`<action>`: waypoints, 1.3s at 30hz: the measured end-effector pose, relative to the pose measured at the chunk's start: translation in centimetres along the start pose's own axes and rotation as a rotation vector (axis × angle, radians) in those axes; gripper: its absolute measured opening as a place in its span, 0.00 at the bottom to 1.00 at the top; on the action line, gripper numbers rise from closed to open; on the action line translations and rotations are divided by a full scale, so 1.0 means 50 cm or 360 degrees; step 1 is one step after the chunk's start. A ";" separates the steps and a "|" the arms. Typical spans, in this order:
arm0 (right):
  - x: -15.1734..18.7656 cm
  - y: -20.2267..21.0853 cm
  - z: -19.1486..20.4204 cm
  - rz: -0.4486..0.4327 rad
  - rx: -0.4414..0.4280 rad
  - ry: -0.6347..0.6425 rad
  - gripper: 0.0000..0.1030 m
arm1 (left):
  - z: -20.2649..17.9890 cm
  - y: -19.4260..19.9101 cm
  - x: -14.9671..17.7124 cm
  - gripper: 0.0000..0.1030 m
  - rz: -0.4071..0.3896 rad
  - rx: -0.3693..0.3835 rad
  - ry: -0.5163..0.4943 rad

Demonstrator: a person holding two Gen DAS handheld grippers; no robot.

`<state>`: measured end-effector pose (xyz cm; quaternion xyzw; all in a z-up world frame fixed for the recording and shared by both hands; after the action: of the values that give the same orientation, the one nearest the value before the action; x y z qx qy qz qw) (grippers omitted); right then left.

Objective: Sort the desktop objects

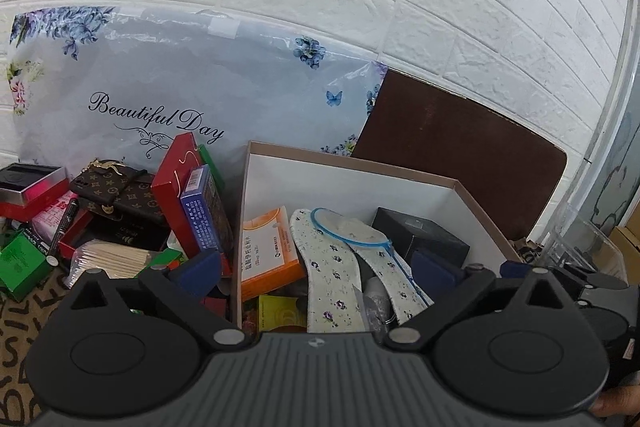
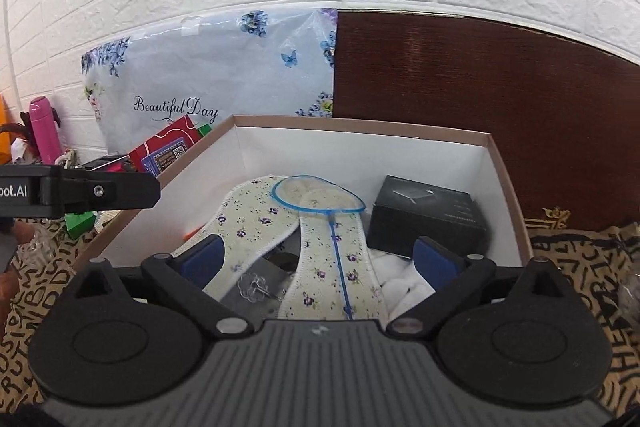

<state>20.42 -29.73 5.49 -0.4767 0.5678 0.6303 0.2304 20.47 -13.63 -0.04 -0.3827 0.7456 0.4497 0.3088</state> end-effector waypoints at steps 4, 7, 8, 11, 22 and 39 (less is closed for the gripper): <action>0.010 0.044 0.010 0.0022 0.0130 -0.0007 0.96 | -0.005 0.032 0.005 1.00 -0.0005 -0.0004 0.0008; 0.020 0.090 0.021 -0.0002 0.0194 -0.0035 0.96 | -0.014 0.055 0.013 1.00 0.0007 -0.0026 -0.0013; 0.024 0.105 0.024 -0.0006 0.0203 -0.0052 0.96 | -0.017 0.063 0.017 1.00 0.0006 -0.0037 -0.0026; 0.035 0.152 0.037 -0.0016 0.0238 -0.0101 0.96 | -0.028 0.090 0.029 1.00 -0.0004 -0.0047 -0.0054; 0.017 0.339 0.097 -0.0148 0.0326 -0.0073 0.96 | -0.067 0.177 0.060 1.00 -0.0012 -0.0053 -0.0114; 0.127 0.333 0.152 0.0099 0.0326 -0.0093 0.98 | -0.072 0.240 0.124 1.00 0.0049 -0.0024 -0.0194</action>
<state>1.20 -28.35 7.50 -0.4143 0.6367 0.5894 0.2747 6.69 -15.11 1.65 -0.3454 0.7279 0.4823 0.3439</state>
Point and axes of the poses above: each gripper's, at about its wrist camera, not at the fingertips, and y roughly against the way its jaws point, z to its left, x to its underside, the point moved 4 cm from there along -y, roughly the way its jaws point, and after that the axes turned 10 degrees about y, right-handed, at the moved point
